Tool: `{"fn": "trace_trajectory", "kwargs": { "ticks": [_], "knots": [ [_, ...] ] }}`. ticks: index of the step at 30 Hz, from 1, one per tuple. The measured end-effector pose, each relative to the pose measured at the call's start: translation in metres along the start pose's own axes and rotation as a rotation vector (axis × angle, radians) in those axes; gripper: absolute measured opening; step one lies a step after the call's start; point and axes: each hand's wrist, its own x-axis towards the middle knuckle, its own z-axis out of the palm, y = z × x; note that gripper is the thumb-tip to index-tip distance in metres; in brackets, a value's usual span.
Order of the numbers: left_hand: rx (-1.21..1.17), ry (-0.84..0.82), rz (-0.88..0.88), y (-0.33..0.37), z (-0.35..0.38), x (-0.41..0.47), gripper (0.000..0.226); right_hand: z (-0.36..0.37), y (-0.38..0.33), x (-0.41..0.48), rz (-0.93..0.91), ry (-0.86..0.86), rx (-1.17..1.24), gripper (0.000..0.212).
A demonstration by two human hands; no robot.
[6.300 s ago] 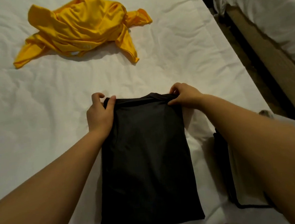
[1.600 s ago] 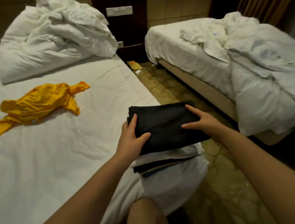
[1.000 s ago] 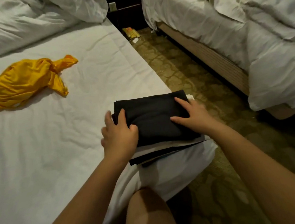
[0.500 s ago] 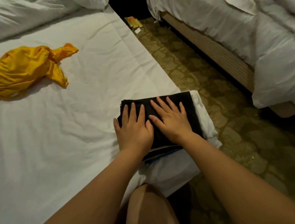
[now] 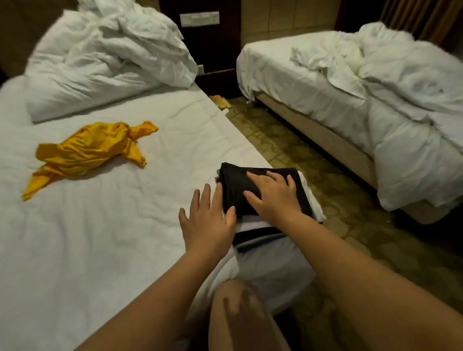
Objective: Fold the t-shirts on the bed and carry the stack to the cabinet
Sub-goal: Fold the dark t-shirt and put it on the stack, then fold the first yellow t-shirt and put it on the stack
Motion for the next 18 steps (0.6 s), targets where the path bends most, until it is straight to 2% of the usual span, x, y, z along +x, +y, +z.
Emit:
{"fn": "trace_trajectory", "kwargs": {
  "ticks": [9, 18],
  "knots": [
    [0.106, 0.197, -0.052, -0.073, -0.059, -0.060, 0.052, 0.011, -0.098, -0.049, -0.146, 0.033, -0.021, 0.043],
    [0.167, 0.097, -0.250, -0.184, -0.049, -0.050, 0.050, 0.072, -0.170, -0.008, -0.186, -0.110, -0.064, 0.044]
  ]
}}
